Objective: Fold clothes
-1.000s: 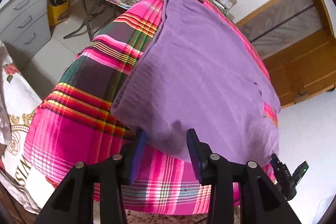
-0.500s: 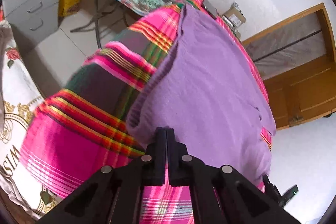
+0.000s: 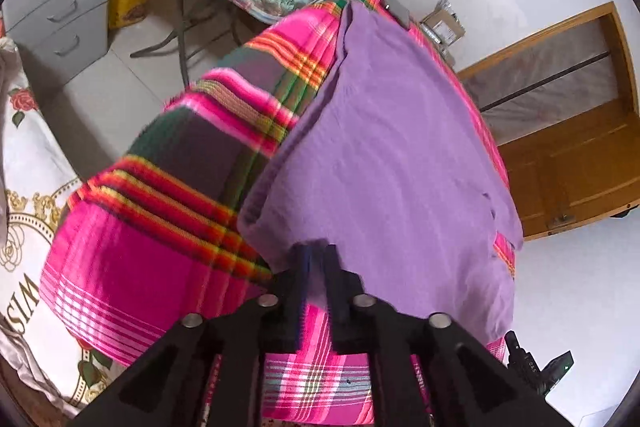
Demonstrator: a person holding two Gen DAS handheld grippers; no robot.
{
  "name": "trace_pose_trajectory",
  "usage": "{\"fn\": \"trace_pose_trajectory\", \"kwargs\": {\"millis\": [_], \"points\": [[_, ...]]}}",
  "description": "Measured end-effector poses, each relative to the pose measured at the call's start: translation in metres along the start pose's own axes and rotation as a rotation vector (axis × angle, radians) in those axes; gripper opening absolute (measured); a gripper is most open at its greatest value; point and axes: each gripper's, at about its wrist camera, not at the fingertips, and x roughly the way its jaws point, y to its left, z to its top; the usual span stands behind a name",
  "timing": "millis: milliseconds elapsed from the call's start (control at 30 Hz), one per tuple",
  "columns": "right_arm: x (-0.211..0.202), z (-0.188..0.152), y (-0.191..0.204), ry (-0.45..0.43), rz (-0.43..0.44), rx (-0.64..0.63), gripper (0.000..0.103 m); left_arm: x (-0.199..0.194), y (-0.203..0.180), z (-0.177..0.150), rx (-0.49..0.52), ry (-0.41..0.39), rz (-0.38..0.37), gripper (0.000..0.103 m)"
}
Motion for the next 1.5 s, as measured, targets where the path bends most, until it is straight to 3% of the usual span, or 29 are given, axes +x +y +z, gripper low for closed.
{"fn": "trace_pose_trajectory", "kwargs": {"millis": [167, 333, 533, 633, 733, 900, 933, 1033, 1233, 1367, 1500], "points": [[0.001, 0.004, -0.017, -0.001, -0.044, 0.04, 0.004, -0.003, -0.006, 0.004, 0.018, -0.009, 0.026, 0.015], [-0.001, 0.028, 0.006, -0.017, -0.004, -0.071, 0.007, -0.023, -0.022, 0.021, 0.071, -0.08, 0.062, 0.015], [-0.005, 0.086, 0.064, -0.08, 0.06, -0.317, 0.011, -0.055, -0.072, 0.072, 0.24, -0.195, 0.115, 0.021], [-0.003, 0.12, 0.103, -0.115, 0.108, -0.433, 0.024, -0.059, -0.106, 0.097, 0.352, -0.221, 0.138, 0.024], [0.002, 0.155, 0.149, -0.168, 0.118, -0.565, 0.025, -0.056, -0.148, 0.123, 0.463, -0.242, 0.181, 0.024], [0.021, 0.208, 0.211, -0.219, 0.15, -0.685, 0.025, -0.041, -0.211, 0.176, 0.609, -0.276, 0.194, 0.024], [0.028, 0.217, 0.222, -0.221, 0.16, -0.696, 0.025, -0.03, -0.217, 0.184, 0.634, -0.254, 0.187, 0.024], [0.068, 0.235, 0.244, -0.129, 0.237, -0.742, 0.031, 0.007, -0.228, 0.203, 0.704, -0.179, 0.192, 0.03], [0.182, 0.21, 0.258, 0.106, 0.216, -0.853, 0.034, 0.107, -0.207, 0.217, 0.765, 0.028, 0.294, 0.03], [0.234, 0.193, 0.259, 0.219, 0.247, -0.905, 0.036, 0.143, -0.2, 0.212, 0.842, 0.061, 0.374, 0.03], [0.276, 0.187, 0.264, 0.289, 0.252, -0.969, 0.044, 0.166, -0.191, 0.221, 0.842, 0.101, 0.396, 0.03]]}}
